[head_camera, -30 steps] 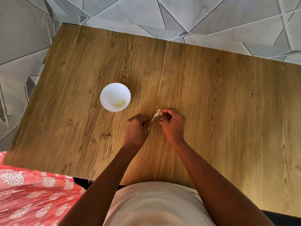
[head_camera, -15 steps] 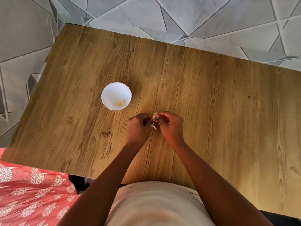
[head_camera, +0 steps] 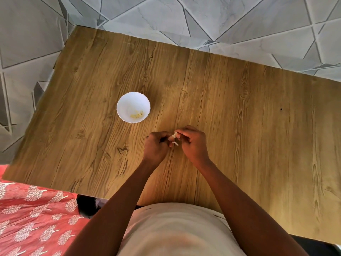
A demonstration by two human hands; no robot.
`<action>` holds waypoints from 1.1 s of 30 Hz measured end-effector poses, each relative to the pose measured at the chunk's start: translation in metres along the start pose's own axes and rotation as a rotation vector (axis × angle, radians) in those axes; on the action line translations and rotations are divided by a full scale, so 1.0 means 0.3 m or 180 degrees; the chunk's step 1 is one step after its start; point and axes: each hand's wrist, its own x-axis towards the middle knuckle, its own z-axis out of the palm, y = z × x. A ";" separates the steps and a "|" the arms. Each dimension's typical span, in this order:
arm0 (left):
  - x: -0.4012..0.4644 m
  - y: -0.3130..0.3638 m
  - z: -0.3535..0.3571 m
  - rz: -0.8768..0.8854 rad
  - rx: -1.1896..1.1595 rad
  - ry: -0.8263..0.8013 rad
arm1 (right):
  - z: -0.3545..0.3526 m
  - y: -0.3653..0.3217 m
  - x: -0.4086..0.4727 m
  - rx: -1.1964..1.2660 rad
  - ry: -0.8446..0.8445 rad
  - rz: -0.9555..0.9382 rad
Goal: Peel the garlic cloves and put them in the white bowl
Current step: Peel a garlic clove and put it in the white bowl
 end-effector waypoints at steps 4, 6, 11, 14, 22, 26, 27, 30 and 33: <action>-0.005 -0.018 -0.007 0.0516 0.0424 0.0200 | 0.021 -0.005 -0.004 0.0484 0.0068 0.0848; -0.009 -0.028 -0.007 0.0474 0.0374 0.0252 | 0.018 -0.007 0.006 0.0556 0.0080 0.1017; -0.010 -0.038 -0.013 0.0359 0.0202 0.0298 | 0.001 -0.017 0.018 0.0543 0.0294 0.0932; -0.015 -0.034 -0.013 0.0163 0.0134 0.0313 | 0.008 -0.017 0.022 0.0162 0.0167 0.0727; -0.015 -0.020 -0.010 -0.0168 -0.0156 0.0338 | 0.001 0.000 0.005 0.0469 0.0050 0.0910; -0.015 -0.008 -0.006 -0.0361 -0.0462 0.0359 | -0.003 -0.018 -0.007 0.0303 0.0283 0.0717; -0.016 -0.007 -0.005 -0.0363 -0.0500 0.0358 | -0.002 -0.024 -0.008 0.0367 0.0259 0.0702; -0.022 -0.003 -0.002 -0.0326 -0.0521 0.0348 | 0.013 -0.027 -0.006 0.0625 0.0174 0.0873; -0.018 -0.002 -0.002 -0.0341 -0.0575 0.0322 | 0.024 -0.021 0.000 0.0771 0.0194 0.1023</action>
